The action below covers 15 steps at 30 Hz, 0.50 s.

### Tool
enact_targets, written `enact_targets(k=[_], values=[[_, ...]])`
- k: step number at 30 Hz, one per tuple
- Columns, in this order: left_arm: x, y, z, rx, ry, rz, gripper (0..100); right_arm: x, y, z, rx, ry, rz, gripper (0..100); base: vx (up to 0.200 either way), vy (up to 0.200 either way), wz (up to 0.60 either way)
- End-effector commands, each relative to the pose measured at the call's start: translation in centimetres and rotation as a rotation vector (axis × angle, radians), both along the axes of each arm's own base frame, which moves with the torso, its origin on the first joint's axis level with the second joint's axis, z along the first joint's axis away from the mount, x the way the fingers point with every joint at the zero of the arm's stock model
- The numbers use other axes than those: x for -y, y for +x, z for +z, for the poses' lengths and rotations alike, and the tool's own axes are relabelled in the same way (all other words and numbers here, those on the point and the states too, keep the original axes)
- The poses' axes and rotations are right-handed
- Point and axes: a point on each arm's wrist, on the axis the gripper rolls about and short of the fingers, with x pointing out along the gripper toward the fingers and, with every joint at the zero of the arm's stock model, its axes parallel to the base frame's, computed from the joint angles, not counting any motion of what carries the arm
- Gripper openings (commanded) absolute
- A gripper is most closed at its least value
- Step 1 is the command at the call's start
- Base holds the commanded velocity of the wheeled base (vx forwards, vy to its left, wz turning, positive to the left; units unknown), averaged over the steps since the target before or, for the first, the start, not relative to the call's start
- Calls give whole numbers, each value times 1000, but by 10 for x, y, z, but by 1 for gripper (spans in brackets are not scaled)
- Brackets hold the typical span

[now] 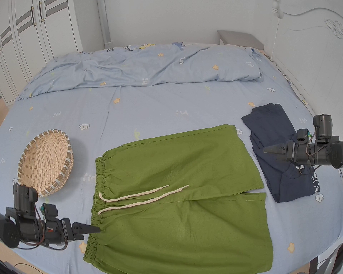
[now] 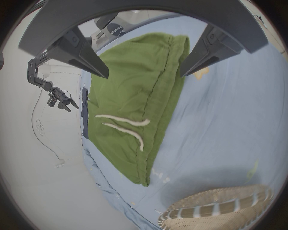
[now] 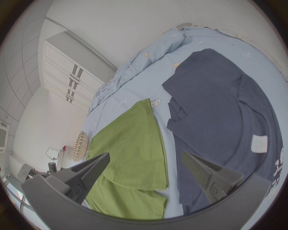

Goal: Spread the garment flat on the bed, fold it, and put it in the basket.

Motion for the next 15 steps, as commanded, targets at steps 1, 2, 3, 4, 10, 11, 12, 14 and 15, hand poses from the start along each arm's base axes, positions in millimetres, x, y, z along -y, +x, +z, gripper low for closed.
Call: enact_targets(k=[1, 2, 3, 4, 10, 11, 12, 14, 15], values=[[-1, -32, -4, 3, 8, 17, 100, 4, -37, 16, 42, -3, -25, 100, 0, 0, 0], [-1, -37, -8, -21, 8, 17, 100, 7, -41, 19, 54, -3, -33, 100, 0, 0, 0], [-1, -37, -9, -24, 8, 17, 100, 7, -41, 20, 55, -3, -35, 100, 0, 0, 0], [0, -40, -13, -50, 5, 15, 100, 9, -44, 24, 69, -3, -40, 100, 0, 0, 0], [1, -35, -27, -156, 8, -5, 100, 8, -44, 24, 72, -4, -36, 100, 0, 0, 0], [1, -33, -30, -175, 12, -8, 100, 8, -44, 24, 72, -3, -35, 100, 0, 0, 0], [0, -31, -34, -193, 18, -10, 100, 8, -43, 25, 75, -5, -37, 100, 0, 0, 0], [-1, -28, -38, -216, 36, -19, 100, 8, -42, 26, 78, -4, -35, 100, 0, 0, 0], [-1, -28, -40, -223, 40, -21, 100, 8, -42, 26, 76, -4, -35, 100, 0, 0, 0]])
